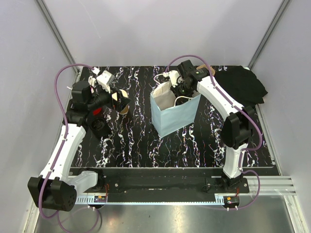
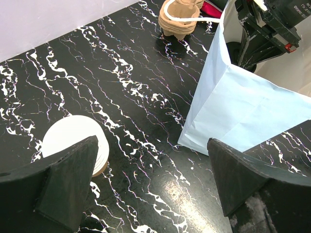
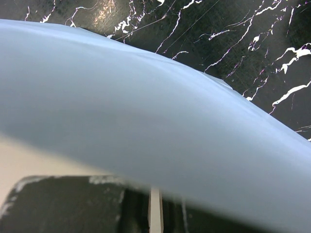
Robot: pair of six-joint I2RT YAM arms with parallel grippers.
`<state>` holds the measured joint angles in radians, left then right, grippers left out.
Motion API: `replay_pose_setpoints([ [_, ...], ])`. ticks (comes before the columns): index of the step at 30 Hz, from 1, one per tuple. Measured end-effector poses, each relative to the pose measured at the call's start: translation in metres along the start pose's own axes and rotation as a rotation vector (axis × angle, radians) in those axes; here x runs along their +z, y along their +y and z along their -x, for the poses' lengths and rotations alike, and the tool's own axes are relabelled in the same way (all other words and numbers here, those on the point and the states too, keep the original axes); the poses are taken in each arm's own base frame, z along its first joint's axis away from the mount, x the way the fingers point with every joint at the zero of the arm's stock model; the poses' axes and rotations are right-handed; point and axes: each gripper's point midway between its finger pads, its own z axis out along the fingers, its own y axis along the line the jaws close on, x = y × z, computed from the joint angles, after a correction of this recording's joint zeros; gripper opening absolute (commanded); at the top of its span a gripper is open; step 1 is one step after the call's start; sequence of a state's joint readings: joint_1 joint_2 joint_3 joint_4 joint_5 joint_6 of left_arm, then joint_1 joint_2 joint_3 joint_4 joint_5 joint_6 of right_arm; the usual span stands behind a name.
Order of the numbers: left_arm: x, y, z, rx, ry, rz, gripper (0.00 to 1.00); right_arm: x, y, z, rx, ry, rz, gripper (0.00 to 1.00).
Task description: Pack the takeout coffee
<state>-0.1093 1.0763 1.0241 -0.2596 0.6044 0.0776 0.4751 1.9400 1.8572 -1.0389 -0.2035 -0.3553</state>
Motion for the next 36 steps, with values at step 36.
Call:
replay_pose_setpoints([
  [36,-0.0005,0.0027,0.0002,-0.001,-0.005,0.006,0.99,0.0020,0.0032,-0.0021,-0.006,0.002,0.019,0.00],
])
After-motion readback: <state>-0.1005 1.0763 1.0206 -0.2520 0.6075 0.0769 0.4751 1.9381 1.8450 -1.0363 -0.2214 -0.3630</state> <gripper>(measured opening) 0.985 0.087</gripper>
